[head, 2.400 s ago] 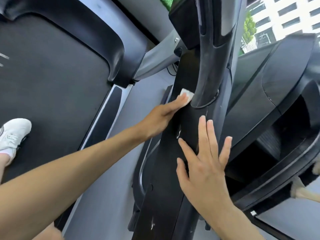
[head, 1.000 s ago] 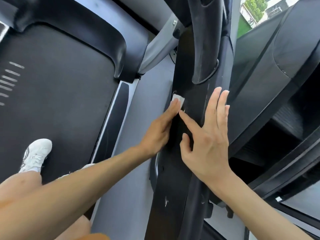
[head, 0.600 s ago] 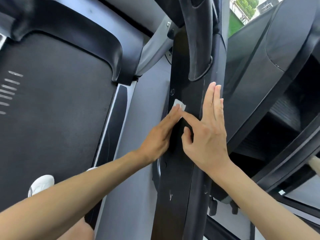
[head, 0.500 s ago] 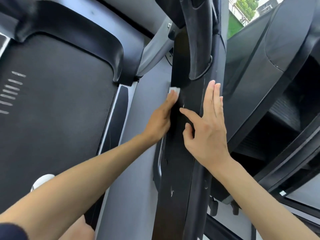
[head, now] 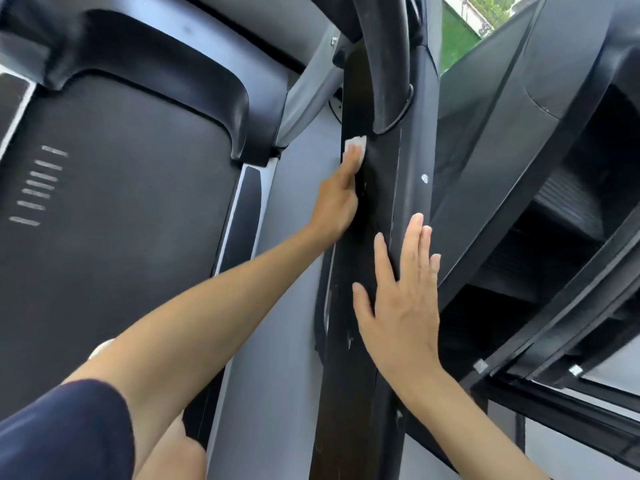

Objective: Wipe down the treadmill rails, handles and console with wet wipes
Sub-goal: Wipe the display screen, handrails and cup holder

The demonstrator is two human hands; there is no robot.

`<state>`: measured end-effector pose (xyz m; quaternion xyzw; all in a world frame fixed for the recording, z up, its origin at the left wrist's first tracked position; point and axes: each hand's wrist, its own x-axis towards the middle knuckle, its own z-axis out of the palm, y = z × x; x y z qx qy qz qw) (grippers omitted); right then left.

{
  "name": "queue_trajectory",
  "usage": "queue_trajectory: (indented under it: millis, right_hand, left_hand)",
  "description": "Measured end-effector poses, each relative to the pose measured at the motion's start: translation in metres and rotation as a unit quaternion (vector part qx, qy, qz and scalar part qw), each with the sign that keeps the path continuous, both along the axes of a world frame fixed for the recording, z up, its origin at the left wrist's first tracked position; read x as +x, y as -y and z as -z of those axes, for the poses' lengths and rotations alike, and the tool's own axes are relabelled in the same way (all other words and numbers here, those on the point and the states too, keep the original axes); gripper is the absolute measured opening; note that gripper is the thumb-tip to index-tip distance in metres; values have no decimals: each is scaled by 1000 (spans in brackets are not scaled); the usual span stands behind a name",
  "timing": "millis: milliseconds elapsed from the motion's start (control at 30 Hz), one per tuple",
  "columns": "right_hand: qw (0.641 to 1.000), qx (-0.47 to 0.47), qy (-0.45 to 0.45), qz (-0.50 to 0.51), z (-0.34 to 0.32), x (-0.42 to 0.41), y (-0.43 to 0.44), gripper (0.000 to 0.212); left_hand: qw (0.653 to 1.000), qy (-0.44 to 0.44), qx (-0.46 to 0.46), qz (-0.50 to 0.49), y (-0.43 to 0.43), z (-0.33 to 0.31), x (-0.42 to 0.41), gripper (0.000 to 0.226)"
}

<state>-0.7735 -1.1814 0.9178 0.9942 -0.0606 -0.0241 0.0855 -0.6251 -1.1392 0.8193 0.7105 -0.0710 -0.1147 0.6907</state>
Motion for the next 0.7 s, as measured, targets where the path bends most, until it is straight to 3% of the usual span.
queue_trajectory:
  millis: [100, 200, 267, 333, 367, 533, 600, 700]
  right_hand:
    - [1000, -10, 20, 13, 5, -1, -2, 65]
    - [1000, -4, 25, 15, 5, 0, -3, 62]
    - [1000, 1, 23, 14, 5, 1, -4, 56]
    - [1000, 5, 20, 17, 3, 0, -5, 50]
    - [1000, 8, 20, 19, 2, 0, -5, 47]
    - [999, 28, 33, 27, 2, 0, -6, 37]
    - [998, 31, 35, 32, 3, 1, -6, 36]
    - [999, 21, 33, 30, 4, 1, -6, 42]
  left_hand:
    - [998, 63, 15, 22, -6, -2, -53, 36]
    - [994, 83, -52, 56, -16, 9, -101, 46]
    - [993, 51, -74, 70, -17, 18, -77, 48]
    - [991, -84, -103, 36, -9, 13, -39, 44]
    - [988, -106, -106, 22, -9, 5, -28, 45]
    - [973, -66, -201, 92, -19, -14, -100, 46]
    - [978, -5, -184, 103, -23, 3, -111, 45]
    - [999, 15, -45, 7, -18, 8, -61, 24]
